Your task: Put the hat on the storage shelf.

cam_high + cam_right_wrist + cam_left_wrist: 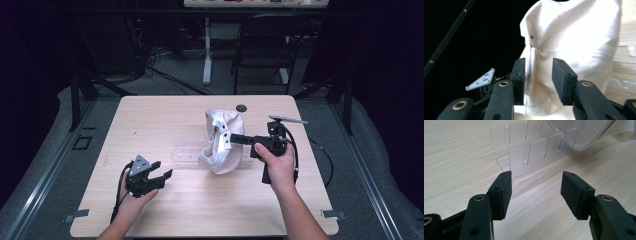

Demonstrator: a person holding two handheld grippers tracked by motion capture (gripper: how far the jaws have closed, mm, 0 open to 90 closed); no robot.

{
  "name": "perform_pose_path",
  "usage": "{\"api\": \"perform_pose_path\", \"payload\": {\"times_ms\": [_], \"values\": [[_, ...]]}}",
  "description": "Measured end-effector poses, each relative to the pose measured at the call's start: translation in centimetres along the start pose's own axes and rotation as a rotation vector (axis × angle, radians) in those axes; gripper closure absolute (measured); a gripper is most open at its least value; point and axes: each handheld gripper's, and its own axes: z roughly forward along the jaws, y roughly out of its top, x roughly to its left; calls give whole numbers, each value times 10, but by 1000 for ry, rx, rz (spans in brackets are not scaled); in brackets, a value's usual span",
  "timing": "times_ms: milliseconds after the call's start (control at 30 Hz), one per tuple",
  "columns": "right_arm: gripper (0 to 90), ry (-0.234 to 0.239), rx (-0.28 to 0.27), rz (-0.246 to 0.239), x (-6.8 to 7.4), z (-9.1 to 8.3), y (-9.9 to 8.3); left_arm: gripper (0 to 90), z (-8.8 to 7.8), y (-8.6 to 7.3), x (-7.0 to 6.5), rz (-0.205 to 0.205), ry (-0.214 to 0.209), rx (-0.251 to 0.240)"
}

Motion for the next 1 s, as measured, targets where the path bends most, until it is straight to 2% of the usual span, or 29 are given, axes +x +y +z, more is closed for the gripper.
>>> {"api": "perform_pose_path", "payload": {"times_ms": [100,267,400,533,767,1000], "values": [[603,-38,-20,-31,3,-4,-3,424,2,-1,1,-2,5,12],[550,-60,-37,-62,3,-13,-9,418,3,-2,2,-16,11,14],[527,-84,-51,-86,0,-19,-15,418,4,-2,2,-11,15,18],[496,-141,-79,-144,-4,-26,-23,407,5,-3,4,-23,11,32],[480,-174,-99,-161,-17,-33,-38,408,7,-5,5,-26,13,36],[481,-199,-108,-158,-34,-39,-58,408,8,-5,4,-23,10,37]]}}
